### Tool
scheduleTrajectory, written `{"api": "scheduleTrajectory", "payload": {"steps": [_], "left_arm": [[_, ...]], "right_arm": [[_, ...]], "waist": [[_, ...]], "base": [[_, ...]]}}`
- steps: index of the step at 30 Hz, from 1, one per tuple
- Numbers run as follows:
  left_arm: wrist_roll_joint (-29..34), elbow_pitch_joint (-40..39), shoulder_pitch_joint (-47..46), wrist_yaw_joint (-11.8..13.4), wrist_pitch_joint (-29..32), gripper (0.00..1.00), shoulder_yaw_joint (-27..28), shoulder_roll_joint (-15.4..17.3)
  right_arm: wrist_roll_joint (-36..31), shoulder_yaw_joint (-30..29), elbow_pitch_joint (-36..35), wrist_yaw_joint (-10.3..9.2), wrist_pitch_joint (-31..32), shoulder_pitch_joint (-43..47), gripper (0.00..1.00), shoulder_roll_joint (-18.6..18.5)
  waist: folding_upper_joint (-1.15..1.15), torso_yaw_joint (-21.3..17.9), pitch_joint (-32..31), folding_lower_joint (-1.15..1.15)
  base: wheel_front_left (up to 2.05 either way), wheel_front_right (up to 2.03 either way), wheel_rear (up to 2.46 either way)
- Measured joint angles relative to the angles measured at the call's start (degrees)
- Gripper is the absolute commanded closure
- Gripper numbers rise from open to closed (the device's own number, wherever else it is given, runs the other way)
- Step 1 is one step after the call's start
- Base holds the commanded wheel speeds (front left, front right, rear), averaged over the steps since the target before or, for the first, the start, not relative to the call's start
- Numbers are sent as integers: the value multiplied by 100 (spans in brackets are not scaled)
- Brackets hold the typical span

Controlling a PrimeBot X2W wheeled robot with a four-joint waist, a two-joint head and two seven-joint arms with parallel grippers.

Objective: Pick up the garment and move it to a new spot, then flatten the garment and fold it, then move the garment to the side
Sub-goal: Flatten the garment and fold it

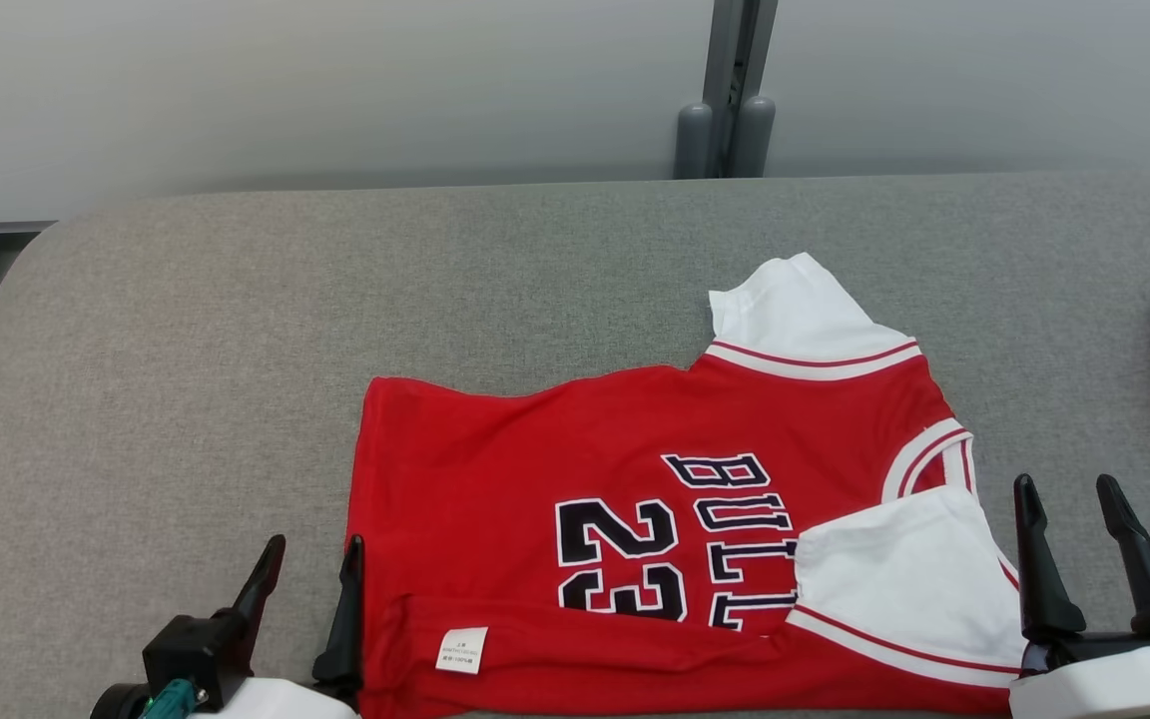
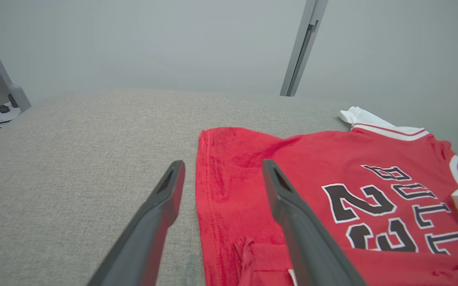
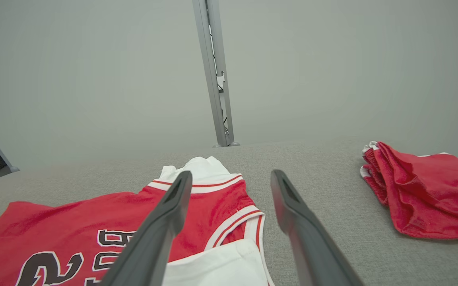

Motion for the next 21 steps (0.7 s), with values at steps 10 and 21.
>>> {"api": "scheduleTrajectory", "payload": {"steps": [10, 21], "left_arm": [[-98, 530, -1028, -298, 98, 0, -25, 25], [-400, 2475, -3482, -939, 929, 0, -54, 31]], "right_arm": [[11, -30, -229, 0, 129, -56, 0, 2], [78, 178, -226, 0, 62, -605, 0, 2]], "waist": [[0, 79, 224, 0], [0, -43, 1090, 0]], "base": [[0, 0, 0], [0, 0, 0]]}}
